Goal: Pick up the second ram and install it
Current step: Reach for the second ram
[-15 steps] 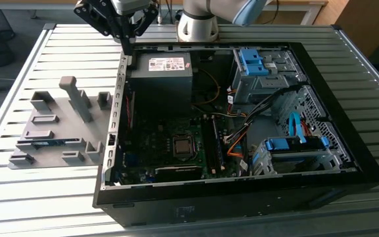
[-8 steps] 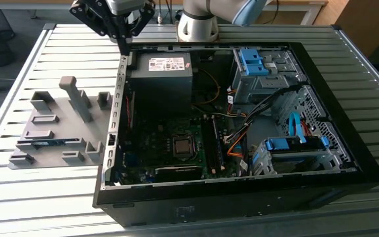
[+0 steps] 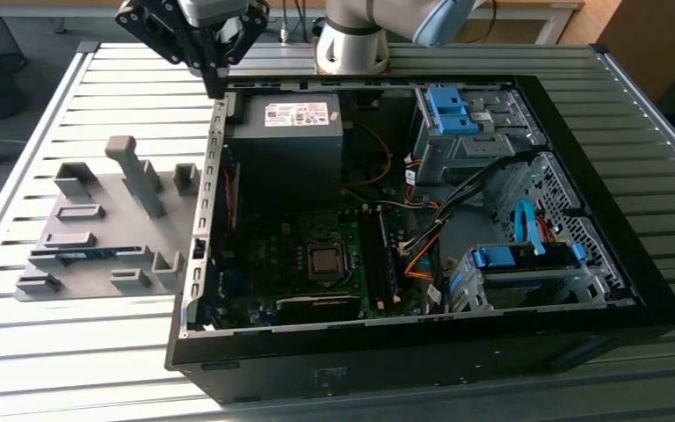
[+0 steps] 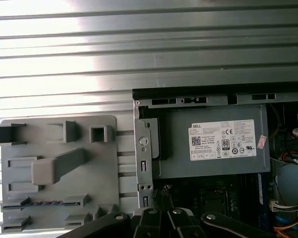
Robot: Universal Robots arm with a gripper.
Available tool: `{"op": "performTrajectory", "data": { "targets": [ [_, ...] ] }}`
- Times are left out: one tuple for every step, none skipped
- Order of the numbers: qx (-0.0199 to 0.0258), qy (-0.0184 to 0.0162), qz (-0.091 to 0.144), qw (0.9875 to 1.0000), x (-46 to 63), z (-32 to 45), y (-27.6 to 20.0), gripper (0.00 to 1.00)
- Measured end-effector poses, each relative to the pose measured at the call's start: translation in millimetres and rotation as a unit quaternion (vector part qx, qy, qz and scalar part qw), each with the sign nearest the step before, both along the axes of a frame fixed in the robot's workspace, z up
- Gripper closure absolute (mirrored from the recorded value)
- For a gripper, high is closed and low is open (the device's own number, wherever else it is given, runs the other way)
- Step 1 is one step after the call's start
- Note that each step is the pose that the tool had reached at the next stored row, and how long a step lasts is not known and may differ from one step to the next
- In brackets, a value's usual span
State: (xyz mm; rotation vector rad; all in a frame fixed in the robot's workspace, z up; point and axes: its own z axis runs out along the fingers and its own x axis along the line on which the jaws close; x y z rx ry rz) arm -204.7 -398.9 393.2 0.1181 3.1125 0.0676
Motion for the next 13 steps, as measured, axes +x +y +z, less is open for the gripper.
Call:
{"op": "performTrajectory", "data": {
  "targets": [
    [0.0000, 0.0000, 0.000, 1.0000, -0.9, 0.0, 0.0, 0.89],
    [0.0000, 0.0000, 0.000, 1.0000, -1.7, 0.0, 0.0, 0.89],
    [0.0000, 0.0000, 0.000, 1.0000, -2.6, 0.0, 0.0, 0.89],
    [0.0000, 0.0000, 0.000, 1.0000, -3.6, 0.0, 0.0, 0.89],
    [0.0000, 0.0000, 0.000, 1.0000, -4.4, 0.0, 0.0, 0.89],
    [0.0000, 0.0000, 0.000, 1.0000, -5.3, 0.0, 0.0, 0.89],
    [0.0000, 0.0000, 0.000, 1.0000, -6.1, 0.0, 0.0, 0.89],
    [0.0000, 0.0000, 0.000, 1.0000, -7.0, 0.0, 0.0, 0.89],
    [0.0000, 0.0000, 0.000, 1.0000, -7.9, 0.0, 0.0, 0.89],
    [0.0000, 0.0000, 0.000, 1.0000, -8.8, 0.0, 0.0, 0.89],
    [0.0000, 0.0000, 0.000, 1.0000, -9.5, 0.0, 0.0, 0.89],
    [0.0000, 0.0000, 0.000, 1.0000, -10.3, 0.0, 0.0, 0.89],
    [0.0000, 0.0000, 0.000, 1.0000, -11.1, 0.0, 0.0, 0.89]
  ]
}}
